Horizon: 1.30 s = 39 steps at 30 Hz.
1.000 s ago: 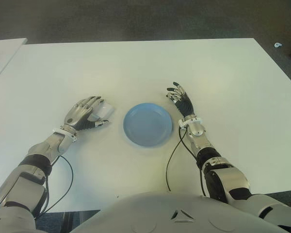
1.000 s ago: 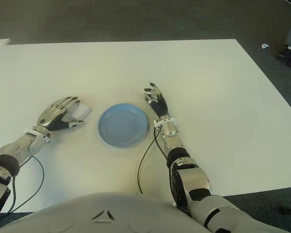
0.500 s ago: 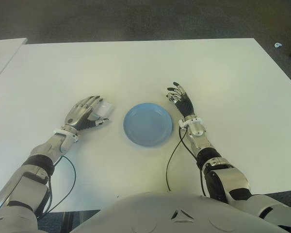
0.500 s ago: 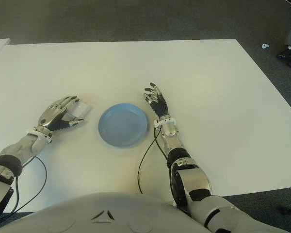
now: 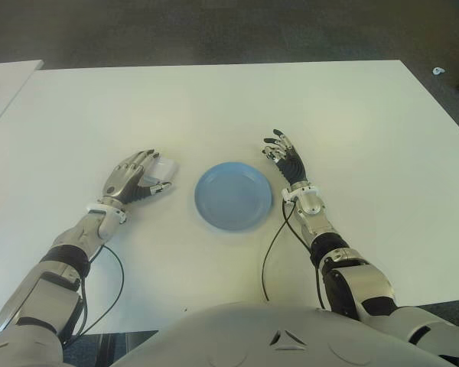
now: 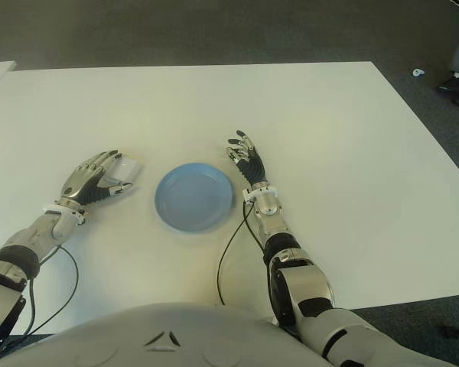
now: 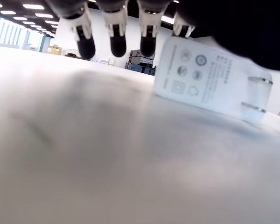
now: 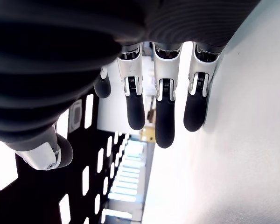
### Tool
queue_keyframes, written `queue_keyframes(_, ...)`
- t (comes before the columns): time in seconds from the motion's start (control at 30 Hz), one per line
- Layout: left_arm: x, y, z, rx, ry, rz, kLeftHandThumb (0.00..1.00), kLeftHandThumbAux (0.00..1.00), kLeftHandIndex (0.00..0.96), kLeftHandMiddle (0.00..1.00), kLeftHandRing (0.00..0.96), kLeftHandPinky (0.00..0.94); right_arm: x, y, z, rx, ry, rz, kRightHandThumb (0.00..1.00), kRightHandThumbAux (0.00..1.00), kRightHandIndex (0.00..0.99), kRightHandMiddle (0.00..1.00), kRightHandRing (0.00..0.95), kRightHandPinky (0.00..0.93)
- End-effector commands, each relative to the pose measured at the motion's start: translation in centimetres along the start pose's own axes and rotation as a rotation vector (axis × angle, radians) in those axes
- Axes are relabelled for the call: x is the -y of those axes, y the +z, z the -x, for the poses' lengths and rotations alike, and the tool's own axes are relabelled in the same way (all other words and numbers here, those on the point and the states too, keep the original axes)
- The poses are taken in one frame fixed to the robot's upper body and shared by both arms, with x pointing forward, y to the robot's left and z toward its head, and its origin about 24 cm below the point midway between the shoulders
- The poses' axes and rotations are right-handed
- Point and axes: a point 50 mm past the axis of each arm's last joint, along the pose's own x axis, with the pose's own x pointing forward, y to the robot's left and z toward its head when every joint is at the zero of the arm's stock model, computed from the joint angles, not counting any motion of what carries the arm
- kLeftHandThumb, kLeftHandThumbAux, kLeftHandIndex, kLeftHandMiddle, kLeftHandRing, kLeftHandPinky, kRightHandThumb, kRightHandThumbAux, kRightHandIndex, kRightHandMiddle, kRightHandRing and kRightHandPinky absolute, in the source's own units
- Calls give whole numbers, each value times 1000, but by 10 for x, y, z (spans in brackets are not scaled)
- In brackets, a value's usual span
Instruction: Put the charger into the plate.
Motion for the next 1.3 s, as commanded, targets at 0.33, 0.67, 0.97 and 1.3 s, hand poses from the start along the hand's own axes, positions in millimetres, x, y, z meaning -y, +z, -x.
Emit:
queue_keyframes(0.33, 11, 7, 3, 7, -51, 36, 170, 222, 0, 0, 0, 0, -5, -47, 36, -244, 7, -19, 92, 519, 0, 257, 327, 300)
queue_keyframes(0.67, 9, 13, 1, 29, -43, 50, 163, 228, 0, 0, 0, 0, -6, -47, 36, -243, 7, -25, 90, 514, 0, 265, 327, 300)
queue_keyframes(0.97, 7, 15, 1, 48, -14, 25, 154, 236, 0, 0, 0, 0, -6, -47, 36, -239, 4, -20, 99, 508, 0, 261, 329, 310)
queue_keyframes(1.3, 1, 18, 2, 64, 62, 26, 181, 222, 0, 0, 0, 1, -7, -47, 36, -242, 11, -3, 115, 505, 0, 250, 329, 316)
